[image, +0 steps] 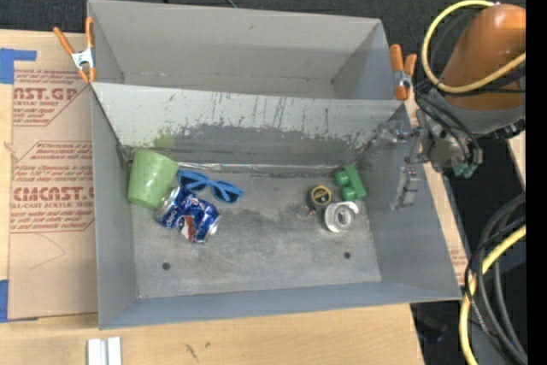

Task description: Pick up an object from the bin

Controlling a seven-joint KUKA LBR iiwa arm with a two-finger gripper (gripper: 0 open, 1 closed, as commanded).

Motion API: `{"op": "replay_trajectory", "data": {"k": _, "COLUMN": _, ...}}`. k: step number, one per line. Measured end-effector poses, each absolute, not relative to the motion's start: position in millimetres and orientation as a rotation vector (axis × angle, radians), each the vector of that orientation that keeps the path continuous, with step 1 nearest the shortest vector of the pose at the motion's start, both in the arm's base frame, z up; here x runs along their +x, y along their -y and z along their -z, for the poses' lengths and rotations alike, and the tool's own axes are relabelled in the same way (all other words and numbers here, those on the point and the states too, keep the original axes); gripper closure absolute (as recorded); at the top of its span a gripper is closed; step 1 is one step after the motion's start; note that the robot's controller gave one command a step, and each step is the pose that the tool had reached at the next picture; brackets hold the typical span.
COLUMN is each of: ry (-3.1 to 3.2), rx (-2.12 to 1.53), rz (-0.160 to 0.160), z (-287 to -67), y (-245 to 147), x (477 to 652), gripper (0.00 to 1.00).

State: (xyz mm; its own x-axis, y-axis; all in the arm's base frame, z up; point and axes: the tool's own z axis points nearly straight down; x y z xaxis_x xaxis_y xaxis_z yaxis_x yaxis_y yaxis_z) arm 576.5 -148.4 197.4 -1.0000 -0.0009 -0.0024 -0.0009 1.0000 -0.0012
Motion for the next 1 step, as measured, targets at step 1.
{"op": "replay_trajectory", "data": {"k": 1, "ry": -3.142, "rx": -0.065, "rz": -0.002, "z": -88.6, "y": 133.8, "x": 593.6, "gripper": 0.0}}
